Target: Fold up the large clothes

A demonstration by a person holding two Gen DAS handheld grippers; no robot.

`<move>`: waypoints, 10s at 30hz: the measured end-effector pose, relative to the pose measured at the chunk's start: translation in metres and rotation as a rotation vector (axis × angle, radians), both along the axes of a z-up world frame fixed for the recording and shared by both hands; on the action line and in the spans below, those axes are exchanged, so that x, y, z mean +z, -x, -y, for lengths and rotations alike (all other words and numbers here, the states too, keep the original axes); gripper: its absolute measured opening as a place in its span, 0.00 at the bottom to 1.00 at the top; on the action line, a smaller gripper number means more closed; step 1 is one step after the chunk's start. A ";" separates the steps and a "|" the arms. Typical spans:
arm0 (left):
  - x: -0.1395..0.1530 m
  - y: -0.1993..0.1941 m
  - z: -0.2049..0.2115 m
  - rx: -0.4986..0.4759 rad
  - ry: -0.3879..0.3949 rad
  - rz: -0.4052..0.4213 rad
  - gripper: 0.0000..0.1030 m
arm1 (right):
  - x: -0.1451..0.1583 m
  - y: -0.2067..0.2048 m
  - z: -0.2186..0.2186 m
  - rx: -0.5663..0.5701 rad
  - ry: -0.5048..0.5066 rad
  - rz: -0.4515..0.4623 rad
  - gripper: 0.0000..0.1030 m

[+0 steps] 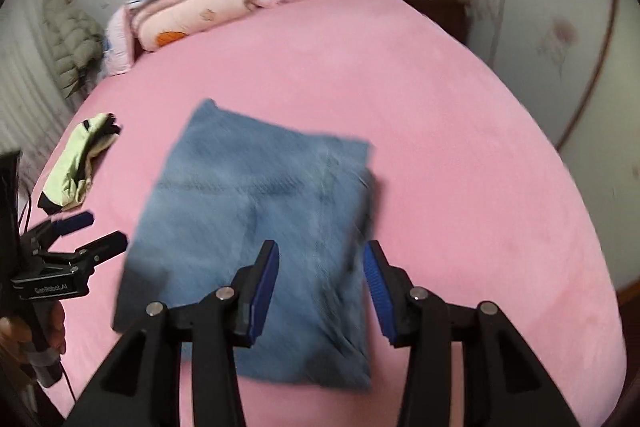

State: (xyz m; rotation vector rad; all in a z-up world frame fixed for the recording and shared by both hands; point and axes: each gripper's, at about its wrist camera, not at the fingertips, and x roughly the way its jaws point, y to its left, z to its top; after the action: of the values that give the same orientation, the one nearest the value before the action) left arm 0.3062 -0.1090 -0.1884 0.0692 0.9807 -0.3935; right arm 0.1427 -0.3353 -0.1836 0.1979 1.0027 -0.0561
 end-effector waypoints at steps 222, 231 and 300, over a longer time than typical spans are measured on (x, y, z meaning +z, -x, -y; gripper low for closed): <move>-0.035 -0.180 -0.598 0.180 0.135 -0.169 0.56 | -0.075 -0.322 -0.482 0.278 -0.336 -0.133 0.18; -0.047 -0.170 -0.590 0.196 0.167 -0.149 0.65 | -0.085 -0.337 -0.491 0.301 -0.316 -0.139 0.25; 0.161 0.006 -0.453 0.314 0.054 -0.034 0.80 | 0.114 -0.184 -0.396 0.223 -0.260 -0.054 0.02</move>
State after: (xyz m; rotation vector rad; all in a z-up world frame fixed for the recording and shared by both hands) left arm 0.2999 0.3436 -0.0271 -0.1401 0.9945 -0.1323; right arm 0.3270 0.0605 -0.0692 0.3221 1.0795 0.2750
